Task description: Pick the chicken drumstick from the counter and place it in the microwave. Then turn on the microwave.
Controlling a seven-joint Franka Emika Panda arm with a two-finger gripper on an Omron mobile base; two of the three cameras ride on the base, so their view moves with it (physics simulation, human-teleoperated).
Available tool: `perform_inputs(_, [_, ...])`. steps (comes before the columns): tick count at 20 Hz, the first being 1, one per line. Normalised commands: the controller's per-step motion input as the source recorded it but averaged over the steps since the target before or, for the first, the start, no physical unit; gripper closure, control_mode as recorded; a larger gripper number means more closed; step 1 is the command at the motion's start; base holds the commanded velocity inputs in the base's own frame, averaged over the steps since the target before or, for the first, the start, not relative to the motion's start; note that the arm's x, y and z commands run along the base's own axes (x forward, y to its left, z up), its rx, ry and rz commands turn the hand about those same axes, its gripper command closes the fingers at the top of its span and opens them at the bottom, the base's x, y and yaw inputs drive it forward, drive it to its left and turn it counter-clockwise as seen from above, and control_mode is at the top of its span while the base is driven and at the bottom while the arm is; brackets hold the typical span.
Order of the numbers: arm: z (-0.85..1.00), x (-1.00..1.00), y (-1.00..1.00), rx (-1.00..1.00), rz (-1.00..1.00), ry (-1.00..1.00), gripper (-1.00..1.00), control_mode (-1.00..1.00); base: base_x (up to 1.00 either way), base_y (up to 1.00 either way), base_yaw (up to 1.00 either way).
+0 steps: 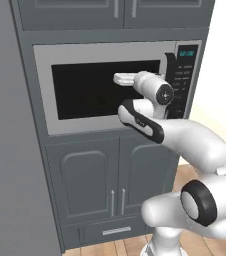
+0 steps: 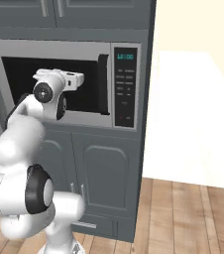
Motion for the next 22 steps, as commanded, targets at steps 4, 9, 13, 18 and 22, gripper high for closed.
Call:
perform_inputs(4, [0.89,-1.00,-0.11,0.00,0.00,-0.03,1.00,-1.00,0.00,0.00,0.00])
perform_inputs(9, [0.78,-1.00,-0.35,-0.02,0.00,0.00,1.00,-1.00,0.00,0.00,0.00])
perform_inputs(13, [0.11,-0.89,-0.61,-0.05,0.00,0.04,1.00,-1.00,0.00,0.00,0.00])
perform_inputs(18, [-0.14,-0.35,-0.60,-0.01,0.00,0.05,1.00,-1.00,0.00,0.00,0.00])
perform_inputs(22, [-0.29,-0.18,-0.55,0.00,0.00,0.01,1.00,-1.00,0.00,0.00,0.00])
